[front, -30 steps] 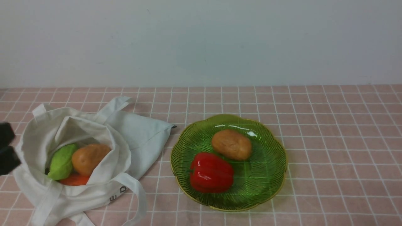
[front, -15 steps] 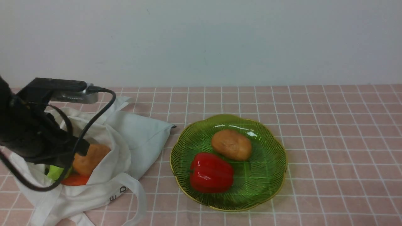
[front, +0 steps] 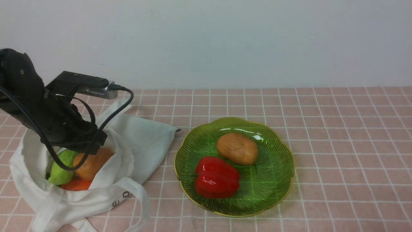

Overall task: Take vegetables from bag on pink coffee tablecloth place on plate.
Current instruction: 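Reach into the cloth bag and grasp the potato inside with the left gripper, then take the potato out of the bag and place it on the plate with the left gripper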

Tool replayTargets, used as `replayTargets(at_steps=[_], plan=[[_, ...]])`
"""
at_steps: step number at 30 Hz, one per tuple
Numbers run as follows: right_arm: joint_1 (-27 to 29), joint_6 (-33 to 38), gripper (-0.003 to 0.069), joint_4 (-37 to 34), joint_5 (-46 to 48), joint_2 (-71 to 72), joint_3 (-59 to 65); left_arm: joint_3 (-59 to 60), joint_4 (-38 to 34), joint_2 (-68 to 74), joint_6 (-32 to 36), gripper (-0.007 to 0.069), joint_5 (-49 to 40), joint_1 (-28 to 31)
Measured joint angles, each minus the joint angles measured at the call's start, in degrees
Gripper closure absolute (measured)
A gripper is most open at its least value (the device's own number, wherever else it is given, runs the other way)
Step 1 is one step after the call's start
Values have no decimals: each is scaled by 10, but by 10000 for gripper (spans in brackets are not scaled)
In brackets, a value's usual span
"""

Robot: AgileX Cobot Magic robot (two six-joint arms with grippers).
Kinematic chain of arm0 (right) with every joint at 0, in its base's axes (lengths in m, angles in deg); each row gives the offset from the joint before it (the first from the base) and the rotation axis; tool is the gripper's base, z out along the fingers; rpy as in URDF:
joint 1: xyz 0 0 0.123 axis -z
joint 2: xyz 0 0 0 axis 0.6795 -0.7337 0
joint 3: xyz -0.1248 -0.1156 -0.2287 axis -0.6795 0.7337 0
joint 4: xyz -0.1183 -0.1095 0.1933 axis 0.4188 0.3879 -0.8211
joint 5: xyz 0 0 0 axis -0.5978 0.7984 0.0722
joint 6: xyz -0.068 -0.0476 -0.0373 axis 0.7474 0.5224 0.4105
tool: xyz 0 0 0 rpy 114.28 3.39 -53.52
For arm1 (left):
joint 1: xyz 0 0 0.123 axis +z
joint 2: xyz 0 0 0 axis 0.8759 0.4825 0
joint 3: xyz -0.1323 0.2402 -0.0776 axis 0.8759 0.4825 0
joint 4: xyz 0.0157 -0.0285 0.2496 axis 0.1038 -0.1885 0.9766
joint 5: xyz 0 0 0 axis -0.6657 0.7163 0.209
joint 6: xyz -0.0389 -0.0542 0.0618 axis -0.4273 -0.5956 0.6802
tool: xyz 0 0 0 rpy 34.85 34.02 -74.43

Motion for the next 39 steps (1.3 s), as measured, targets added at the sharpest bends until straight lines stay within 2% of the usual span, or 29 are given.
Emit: replayTargets(at_steps=[3, 7, 9, 12, 14, 22, 30, 34, 36, 38, 39], plan=[[0, 0, 673, 0, 0, 0, 0, 0, 0, 20, 1, 106, 9, 0], [0, 0, 673, 0, 0, 0, 0, 0, 0, 40, 2, 69, 9, 0], [0, 0, 673, 0, 0, 0, 0, 0, 0, 51, 2, 79, 10, 0], [0, 0, 673, 0, 0, 0, 0, 0, 1, 56, 2, 164, 10, 0], [0, 0, 673, 0, 0, 0, 0, 0, 1, 56, 4, 191, 8, 0], [0, 0, 673, 0, 0, 0, 0, -19, 2, 21, 6, 195, -59, 0], [0, 0, 673, 0, 0, 0, 0, -37, -12, -102, 6, 195, -145, -7], [0, 0, 673, 0, 0, 0, 0, -38, -52, -163, 13, 195, -159, -55], [0, 0, 673, 0, 0, 0, 0, -38, -92, -175, 26, 195, -142, -112], [0, 0, 673, 0, 0, 0, 0, -38, -108, -173, 31, 195, -124, -143], [0, 0, 673, 0, 0, 0, 0, -38, -125, -161, 35, 195, -95, -182]])
